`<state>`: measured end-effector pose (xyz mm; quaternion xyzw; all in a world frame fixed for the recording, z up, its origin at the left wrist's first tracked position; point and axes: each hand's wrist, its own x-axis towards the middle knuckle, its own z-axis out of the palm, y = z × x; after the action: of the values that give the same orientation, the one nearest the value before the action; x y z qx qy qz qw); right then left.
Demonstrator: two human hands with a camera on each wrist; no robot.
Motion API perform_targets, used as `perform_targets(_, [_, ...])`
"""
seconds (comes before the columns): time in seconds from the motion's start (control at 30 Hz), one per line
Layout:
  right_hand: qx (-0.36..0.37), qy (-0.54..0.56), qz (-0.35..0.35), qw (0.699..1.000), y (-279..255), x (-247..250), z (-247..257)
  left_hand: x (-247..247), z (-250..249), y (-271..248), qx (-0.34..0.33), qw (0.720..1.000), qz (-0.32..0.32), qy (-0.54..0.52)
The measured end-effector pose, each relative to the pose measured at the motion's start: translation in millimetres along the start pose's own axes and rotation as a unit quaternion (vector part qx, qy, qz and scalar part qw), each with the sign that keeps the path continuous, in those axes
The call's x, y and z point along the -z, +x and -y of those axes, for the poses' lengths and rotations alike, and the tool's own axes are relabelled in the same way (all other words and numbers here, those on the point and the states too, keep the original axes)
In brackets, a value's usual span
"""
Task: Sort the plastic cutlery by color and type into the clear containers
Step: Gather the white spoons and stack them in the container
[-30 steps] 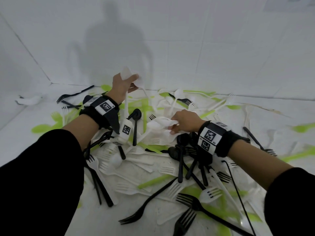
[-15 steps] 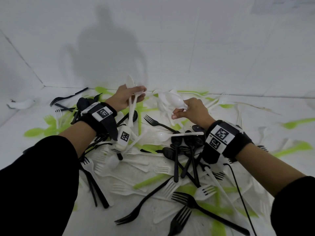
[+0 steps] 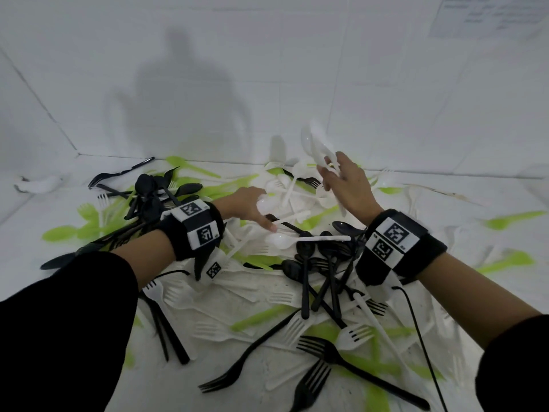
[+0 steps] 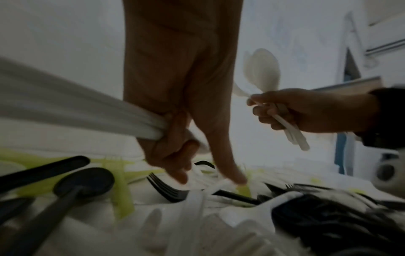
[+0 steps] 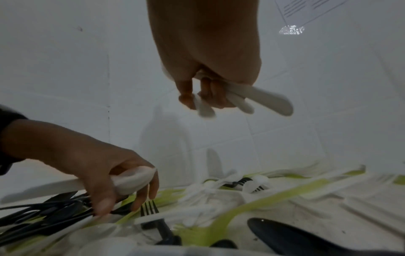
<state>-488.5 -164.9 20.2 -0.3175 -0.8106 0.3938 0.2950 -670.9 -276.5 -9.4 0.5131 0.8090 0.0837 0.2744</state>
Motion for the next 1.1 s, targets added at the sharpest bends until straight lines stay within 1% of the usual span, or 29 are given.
perform_targets(0.03, [0.004, -0.008, -0.004, 1.000, -1, 2, 1, -3, 1, 1, 0.009, 0.999, 0.000, 0.047])
perform_targets(0.1, [0.009, -0.032, 0.006, 0.999, -4, 5, 1, -7, 9, 2, 0.022, 0.996, -0.006, 0.081])
perform_targets(0.13, [0.010, -0.029, 0.016, 0.999, -6, 5, 2, -8, 13, 2, 0.032, 0.996, -0.011, 0.087])
perform_targets(0.2, [0.002, 0.013, 0.047, 0.999, -9, 6, 3, -8, 20, 0, 0.047, 0.994, -0.008, 0.097])
perform_targets(0.27, [-0.021, 0.032, 0.086, 0.996, -10, 4, 3, -9, 26, -2, 0.053, 0.994, -0.007, 0.100])
perform_targets(0.3, [-0.031, 0.025, 0.108, 0.993, -10, 1, 1, -9, 28, -3, 0.052, 0.994, -0.021, 0.091])
perform_targets(0.33, [-0.032, -0.012, 0.133, 0.990, -10, -2, 0, -7, 30, -4, 0.051, 0.995, -0.039, 0.078])
perform_targets(0.37, [-0.018, -0.082, 0.159, 0.984, -11, -5, -1, -6, 31, -5, 0.048, 0.996, -0.059, 0.056])
perform_targets(0.4, [-0.002, -0.165, 0.185, 0.969, -12, -9, -3, -3, 32, -5, 0.046, 0.996, -0.077, 0.023])
perform_targets(0.43, [0.007, -0.235, 0.215, 0.948, -15, -13, -6, 0, 33, -5, 0.046, 0.994, -0.099, -0.027])
perform_targets(0.47, [0.012, -0.282, 0.243, 0.928, -17, -16, -7, 3, 32, -7, 0.046, 0.988, -0.120, -0.086])
perform_targets(0.53, [0.028, -0.333, 0.286, 0.898, -21, -25, -10, 11, 31, -10, 0.033, 0.967, -0.160, -0.197])
perform_targets(0.57, [0.034, -0.347, 0.300, 0.888, -22, -29, -13, 15, 31, -11, 0.022, 0.955, -0.181, -0.234])
perform_targets(0.63, [0.034, -0.360, 0.317, 0.877, -21, -33, -16, 22, 30, -13, 0.002, 0.936, -0.220, -0.276])
perform_targets(0.7, [0.036, -0.369, 0.321, 0.872, -20, -34, -16, 27, 26, -15, -0.002, 0.912, -0.248, -0.326])
perform_targets(0.73, [0.037, -0.366, 0.322, 0.872, -20, -34, -15, 29, 24, -16, -0.004, 0.899, -0.259, -0.353])
perform_targets(0.8, [0.032, -0.337, 0.316, 0.886, -20, -29, -13, 31, 21, -17, -0.007, 0.867, -0.278, -0.414])
perform_targets(0.87, [0.021, -0.272, 0.301, 0.914, -20, -22, -13, 32, 19, -16, -0.006, 0.832, -0.291, -0.473])
perform_targets(0.93, [0.023, -0.183, 0.282, 0.942, -20, -14, -13, 32, 18, -13, 0.004, 0.797, -0.305, -0.521])
perform_targets(1.0, [0.033, -0.113, 0.255, 0.960, -22, -7, -14, 34, 19, -9, 0.014, 0.763, -0.324, -0.560])
perform_targets(1.07, [0.035, -0.077, 0.217, 0.973, -24, -1, -14, 35, 18, -4, 0.010, 0.739, -0.334, -0.585])
perform_targets(1.1, [0.038, -0.067, 0.195, 0.978, -25, 1, -14, 35, 17, -3, 0.004, 0.734, -0.331, -0.592])
